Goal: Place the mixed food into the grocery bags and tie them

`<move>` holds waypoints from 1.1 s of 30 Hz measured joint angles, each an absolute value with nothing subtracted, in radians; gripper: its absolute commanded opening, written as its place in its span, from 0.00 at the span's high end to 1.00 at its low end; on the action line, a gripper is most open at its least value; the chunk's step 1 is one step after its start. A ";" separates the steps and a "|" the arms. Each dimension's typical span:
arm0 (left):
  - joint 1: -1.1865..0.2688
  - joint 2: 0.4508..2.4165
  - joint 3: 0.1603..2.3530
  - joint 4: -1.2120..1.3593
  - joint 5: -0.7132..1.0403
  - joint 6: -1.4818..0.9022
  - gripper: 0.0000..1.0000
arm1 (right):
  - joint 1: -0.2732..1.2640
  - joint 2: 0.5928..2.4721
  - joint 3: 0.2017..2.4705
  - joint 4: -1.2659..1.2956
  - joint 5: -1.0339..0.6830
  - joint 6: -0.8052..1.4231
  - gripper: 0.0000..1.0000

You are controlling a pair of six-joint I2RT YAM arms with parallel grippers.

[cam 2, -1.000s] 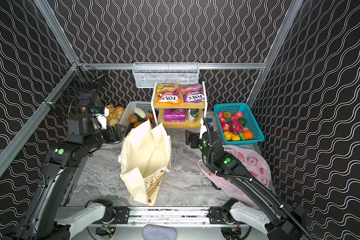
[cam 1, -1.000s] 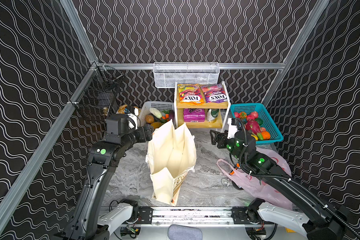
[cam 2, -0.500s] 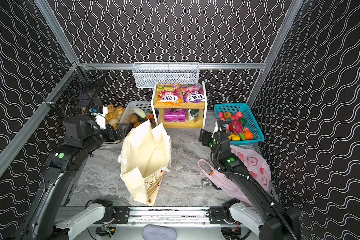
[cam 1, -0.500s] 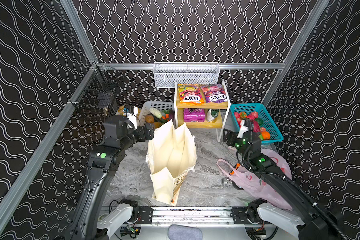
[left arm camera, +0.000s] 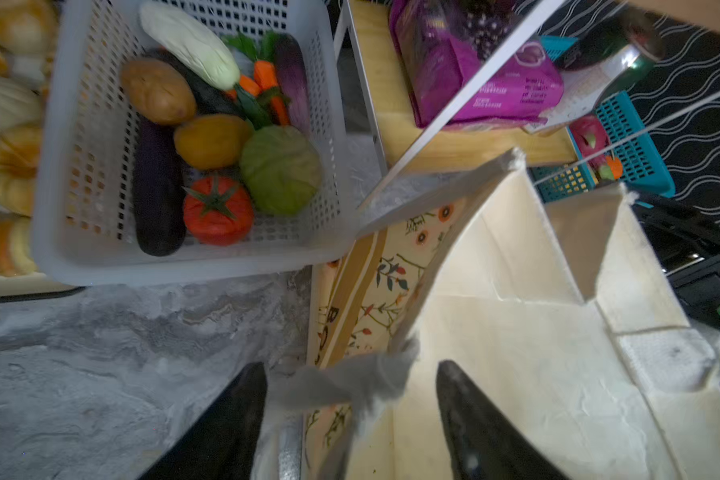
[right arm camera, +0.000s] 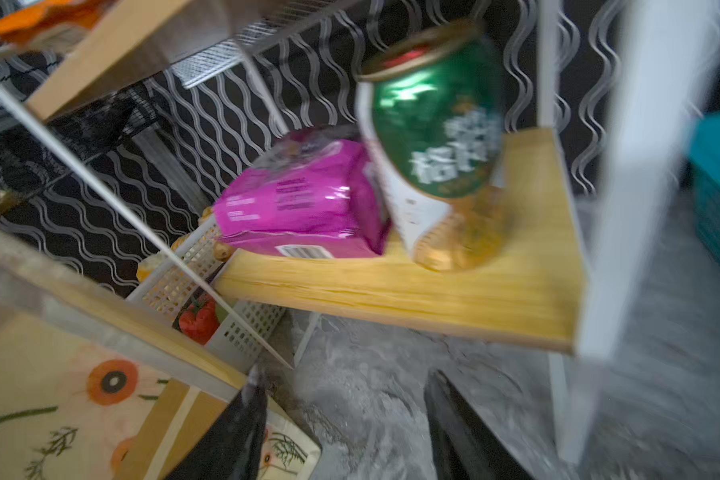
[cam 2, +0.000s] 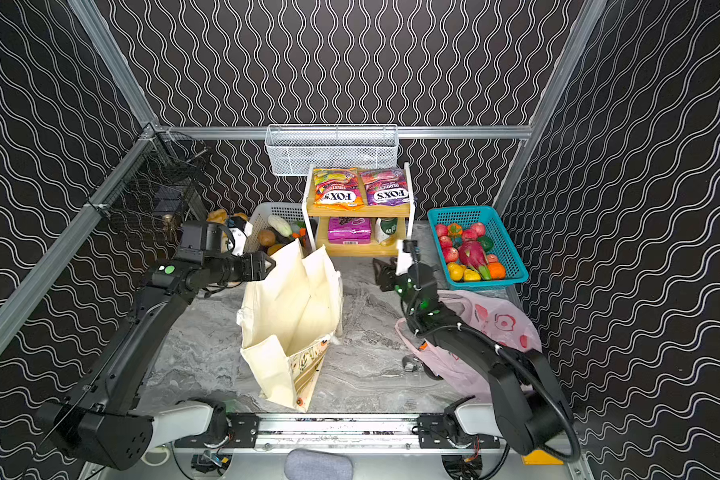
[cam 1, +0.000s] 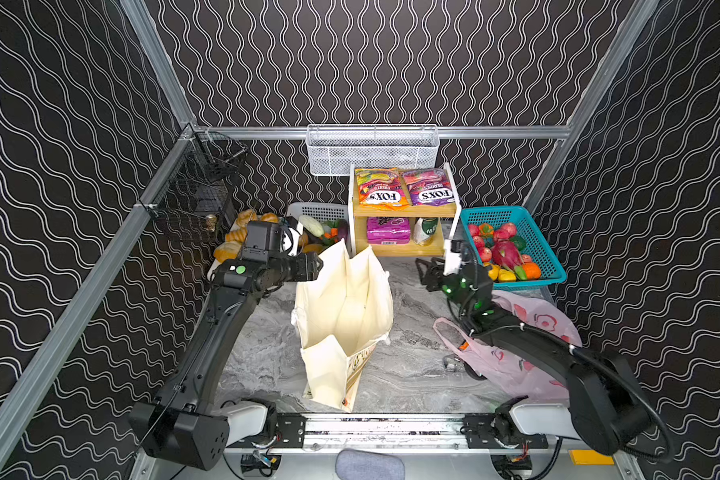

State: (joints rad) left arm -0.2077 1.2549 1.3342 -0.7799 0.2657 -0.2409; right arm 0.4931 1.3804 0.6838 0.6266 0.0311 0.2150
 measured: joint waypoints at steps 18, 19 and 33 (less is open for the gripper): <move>-0.208 1.049 1.155 -0.775 0.169 -0.398 1.00 | 0.539 1.789 0.805 1.163 0.470 -0.132 0.38; -0.208 1.043 1.150 -0.774 0.165 -0.412 1.00 | 0.533 1.797 0.814 1.163 0.477 -0.120 0.37; -0.208 1.052 1.088 -0.635 0.149 -0.577 1.00 | 0.492 1.895 0.910 1.163 0.487 -0.060 0.19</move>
State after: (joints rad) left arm -0.2077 1.0519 1.0878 -0.6346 0.1490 -0.5774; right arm 0.4915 1.8950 0.9096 1.1625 0.4873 -0.0597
